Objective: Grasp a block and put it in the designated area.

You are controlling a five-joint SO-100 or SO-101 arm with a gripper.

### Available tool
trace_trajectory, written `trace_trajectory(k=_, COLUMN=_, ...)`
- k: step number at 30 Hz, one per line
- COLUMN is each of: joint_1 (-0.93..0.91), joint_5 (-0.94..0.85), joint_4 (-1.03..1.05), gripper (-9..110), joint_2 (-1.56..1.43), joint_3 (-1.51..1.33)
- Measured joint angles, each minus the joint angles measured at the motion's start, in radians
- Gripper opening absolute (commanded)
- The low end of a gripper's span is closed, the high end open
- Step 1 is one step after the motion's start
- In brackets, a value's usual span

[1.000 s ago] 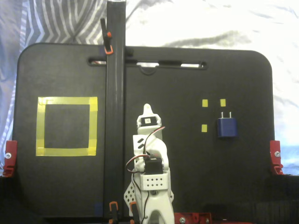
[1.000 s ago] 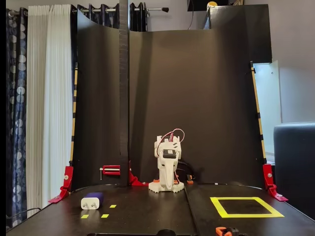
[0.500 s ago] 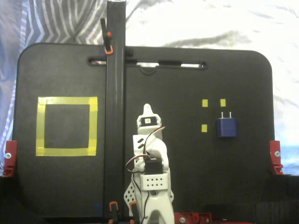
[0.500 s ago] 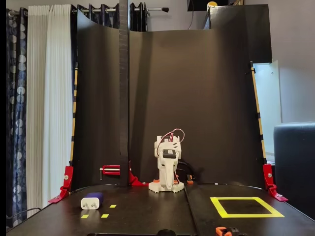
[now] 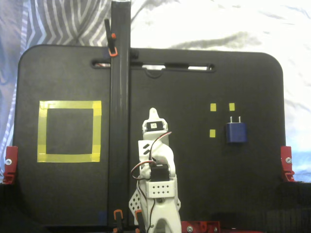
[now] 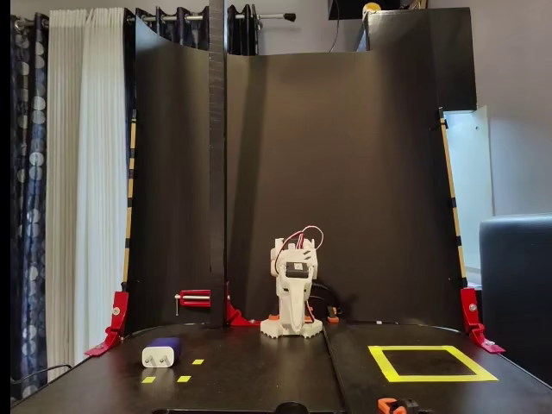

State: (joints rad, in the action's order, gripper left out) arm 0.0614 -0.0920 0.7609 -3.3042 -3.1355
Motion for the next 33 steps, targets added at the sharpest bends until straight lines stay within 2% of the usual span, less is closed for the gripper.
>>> trace_trajectory(k=24, joint_1=-0.005, joint_5=-0.002, joint_4=0.0, gripper=0, joint_2=0.0, joint_3=0.0)
trace_trajectory(k=33, joint_1=-0.037, joint_5=-0.123, joint_4=-0.048, gripper=0, joint_2=0.071, joint_3=0.02)
